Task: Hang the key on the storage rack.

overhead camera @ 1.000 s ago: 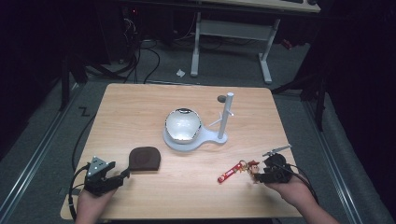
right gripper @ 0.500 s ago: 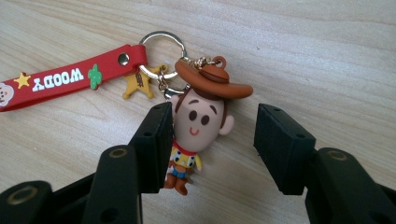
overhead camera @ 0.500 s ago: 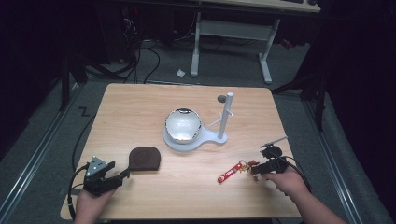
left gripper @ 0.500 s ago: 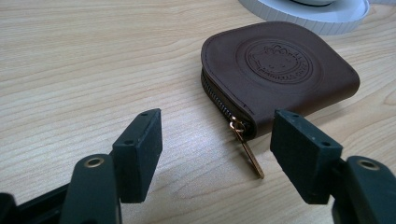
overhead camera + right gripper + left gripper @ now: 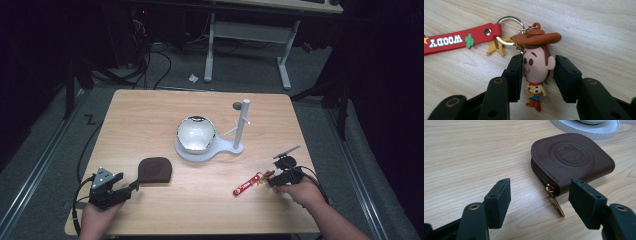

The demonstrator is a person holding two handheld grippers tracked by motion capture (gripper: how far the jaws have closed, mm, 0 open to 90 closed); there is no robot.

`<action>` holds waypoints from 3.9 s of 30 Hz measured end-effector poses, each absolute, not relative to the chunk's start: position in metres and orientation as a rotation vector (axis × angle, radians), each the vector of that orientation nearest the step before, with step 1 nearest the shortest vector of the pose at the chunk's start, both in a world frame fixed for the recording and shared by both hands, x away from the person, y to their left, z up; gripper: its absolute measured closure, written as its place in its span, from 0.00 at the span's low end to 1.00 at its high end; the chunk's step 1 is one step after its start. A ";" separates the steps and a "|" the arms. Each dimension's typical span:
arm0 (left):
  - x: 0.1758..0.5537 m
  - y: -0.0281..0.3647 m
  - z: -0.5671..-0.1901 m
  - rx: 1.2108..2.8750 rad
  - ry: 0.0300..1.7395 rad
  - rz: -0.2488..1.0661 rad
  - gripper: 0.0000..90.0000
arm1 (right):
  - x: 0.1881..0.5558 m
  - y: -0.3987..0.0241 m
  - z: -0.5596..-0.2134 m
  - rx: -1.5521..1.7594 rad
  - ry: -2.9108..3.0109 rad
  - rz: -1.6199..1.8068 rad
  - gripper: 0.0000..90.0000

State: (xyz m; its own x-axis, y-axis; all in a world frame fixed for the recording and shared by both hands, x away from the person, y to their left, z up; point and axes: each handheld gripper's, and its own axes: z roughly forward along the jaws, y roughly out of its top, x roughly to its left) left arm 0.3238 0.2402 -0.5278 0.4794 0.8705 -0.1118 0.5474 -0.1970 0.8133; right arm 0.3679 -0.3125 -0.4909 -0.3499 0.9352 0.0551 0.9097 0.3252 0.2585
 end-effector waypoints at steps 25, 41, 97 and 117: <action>0.323 0.239 -0.528 1.880 1.179 0.479 0.38 | 0.353 -0.301 -0.436 1.500 2.576 0.347 0.74; 0.324 0.237 -0.529 1.888 1.172 0.478 0.38 | 0.344 -0.297 -0.382 1.412 2.554 0.366 0.74; 0.319 0.245 -0.521 1.805 1.105 0.506 0.23 | 0.377 -0.246 -0.288 1.258 2.479 0.473 0.75; 0.319 0.246 -0.521 1.807 1.099 0.498 0.24 | 0.396 -0.235 -0.279 1.242 2.444 0.494 0.75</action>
